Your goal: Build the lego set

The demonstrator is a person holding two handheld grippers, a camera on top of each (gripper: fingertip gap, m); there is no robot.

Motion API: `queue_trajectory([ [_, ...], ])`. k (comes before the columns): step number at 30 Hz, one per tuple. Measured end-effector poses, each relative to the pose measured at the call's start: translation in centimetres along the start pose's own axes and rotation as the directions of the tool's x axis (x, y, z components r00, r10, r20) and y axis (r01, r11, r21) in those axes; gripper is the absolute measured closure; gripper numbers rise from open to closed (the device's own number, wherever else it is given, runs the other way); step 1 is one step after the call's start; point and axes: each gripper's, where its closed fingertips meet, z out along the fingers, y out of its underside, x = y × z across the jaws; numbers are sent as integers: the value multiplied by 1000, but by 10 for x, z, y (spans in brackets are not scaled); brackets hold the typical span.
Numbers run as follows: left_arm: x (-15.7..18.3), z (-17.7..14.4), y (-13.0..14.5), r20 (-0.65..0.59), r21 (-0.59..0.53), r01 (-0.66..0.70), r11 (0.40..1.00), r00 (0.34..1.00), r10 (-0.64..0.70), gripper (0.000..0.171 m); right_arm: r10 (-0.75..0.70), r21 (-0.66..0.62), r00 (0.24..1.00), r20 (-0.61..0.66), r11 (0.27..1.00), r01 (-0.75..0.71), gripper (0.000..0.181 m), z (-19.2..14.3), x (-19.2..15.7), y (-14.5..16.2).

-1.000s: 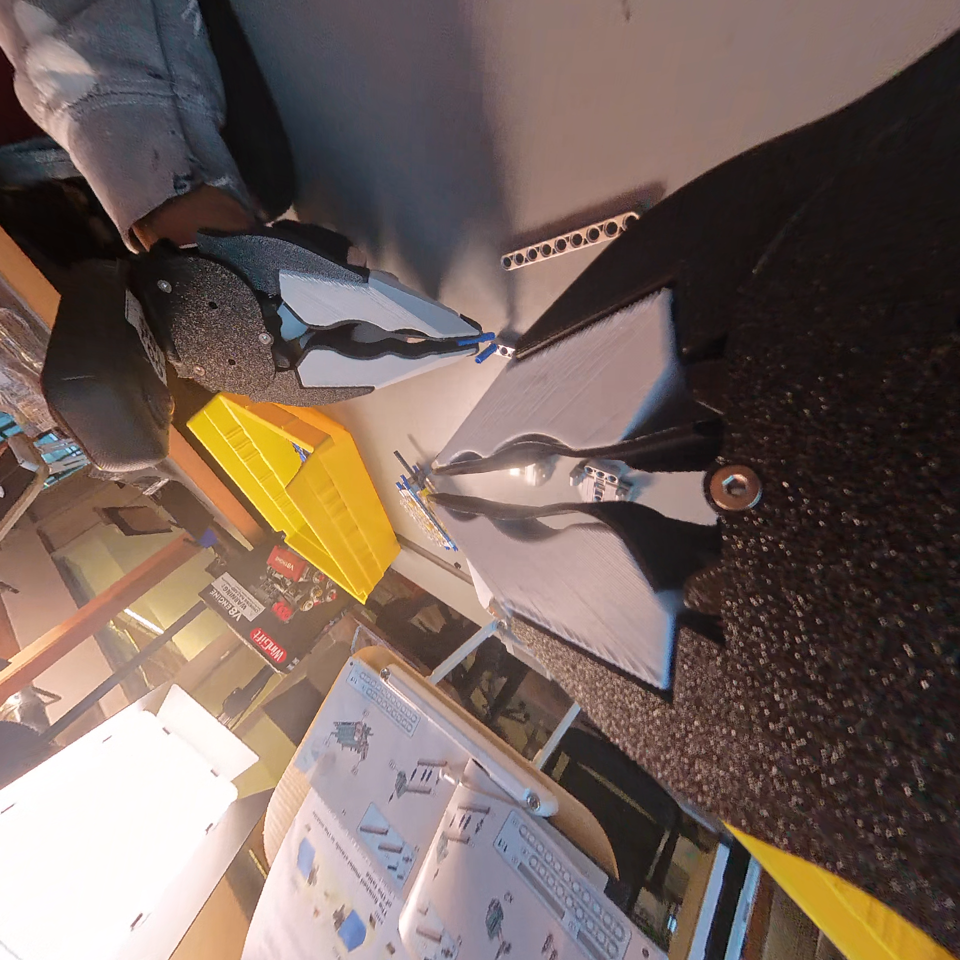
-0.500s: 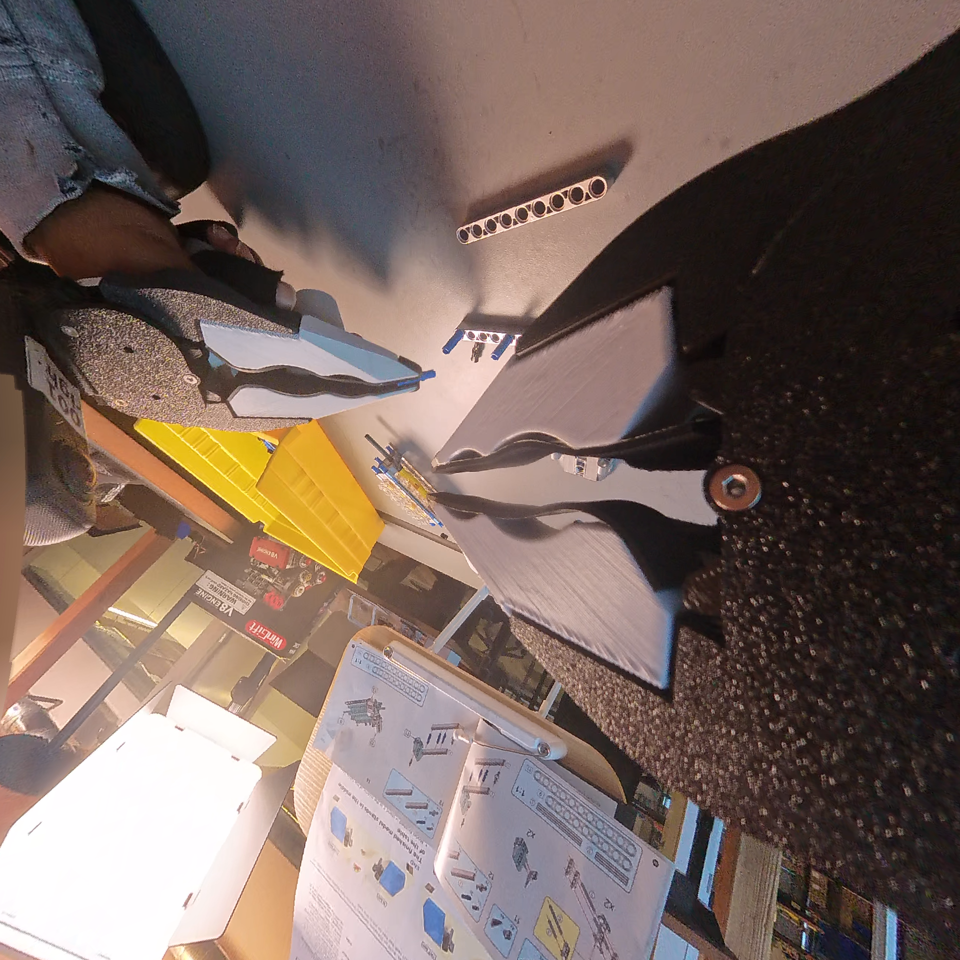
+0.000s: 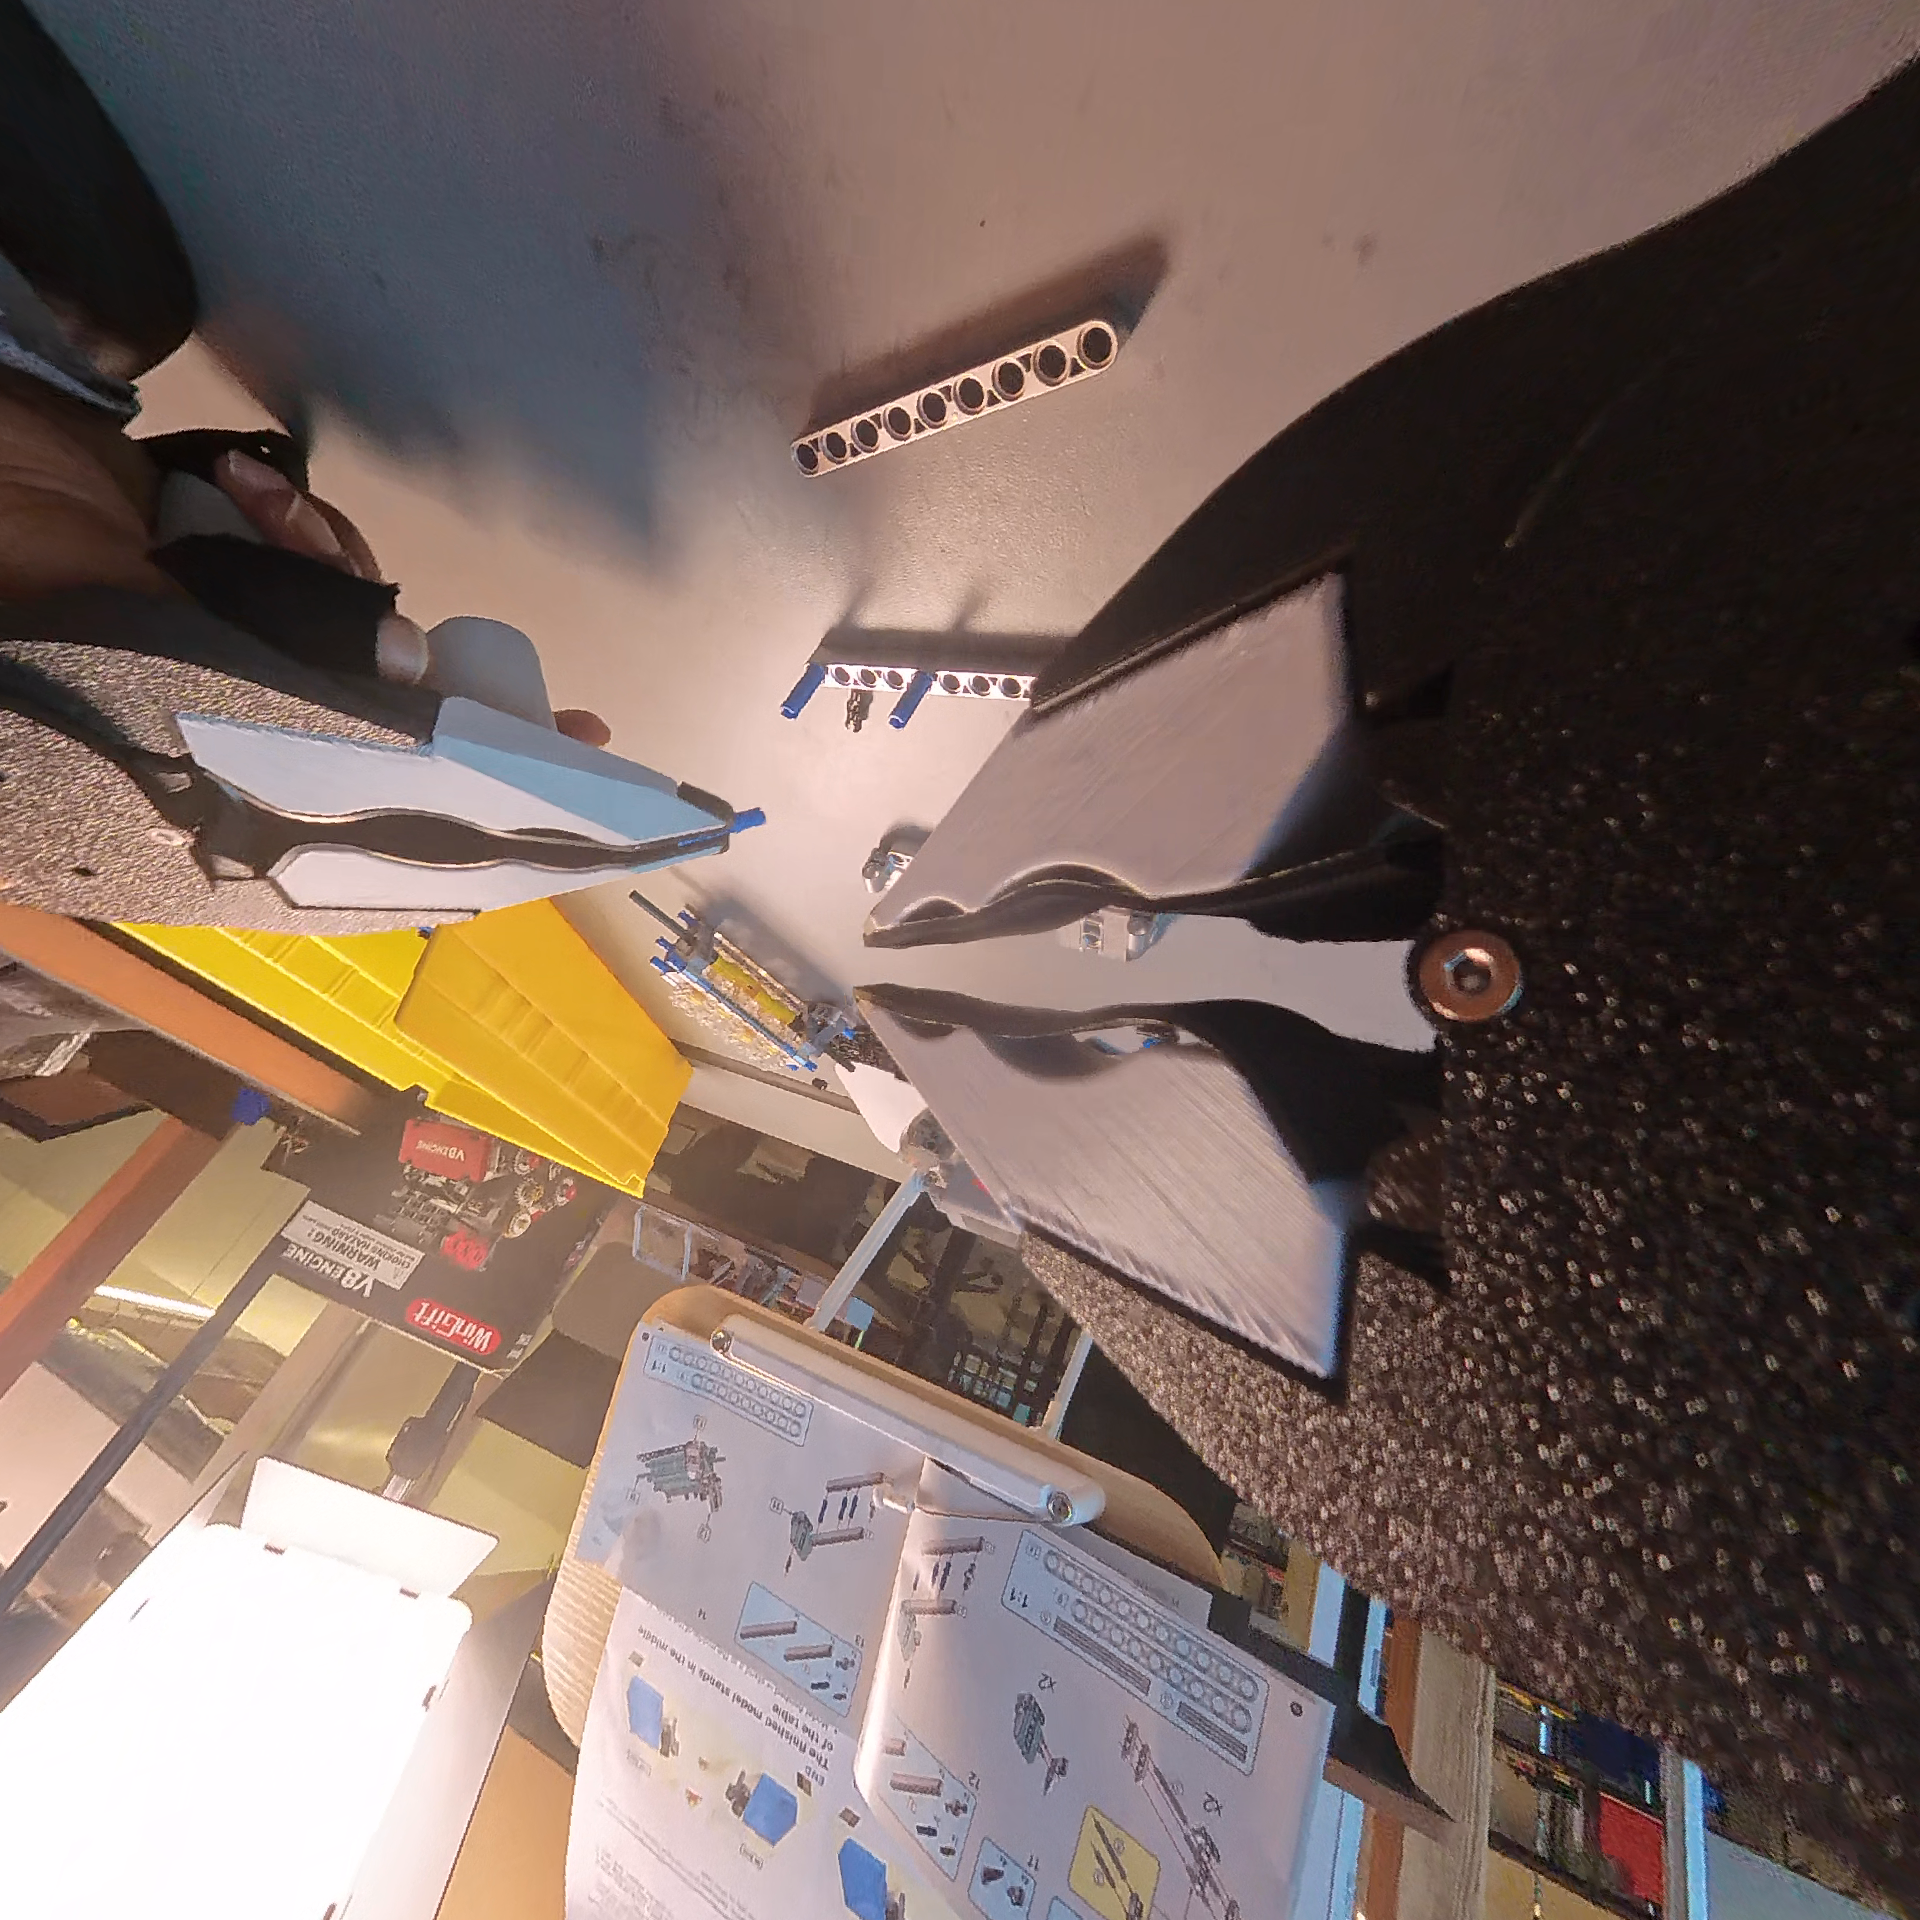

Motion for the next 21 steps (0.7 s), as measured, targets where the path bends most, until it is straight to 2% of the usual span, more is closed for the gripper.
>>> queue_trajectory([
  [3, 6, 3, 9, -38, -44, 19, 999, 999, -20, 166, 17, 2, 999, -35, 1000, -16, 177, 0, 6, 0],
  [7, 24, 8, 39, -169, -206, 213, 955, 953, -249, 165, 44, 9, 996, -72, 999, -44, 177, -1, 15, -1],
  [10, 28, 6, 42, -242, -253, 417, 873, 846, -475, 158, 52, 3, 995, -83, 999, -52, 177, 2, 19, -1],
  [13, 32, 2, 46, -298, -311, 553, 773, 715, -632, 149, 97, 3, 993, -70, 995, -97, 177, 11, 26, -8],
  [16, 43, -1, 56, -320, -395, 574, 718, 646, -693, 140, 121, -45, 992, -47, 991, -123, 177, 27, 36, -9],
  [21, 56, -2, 68, -316, -473, 512, 717, 661, -680, 141, 94, -180, 994, -58, 978, -103, 178, 51, 59, 1],
])
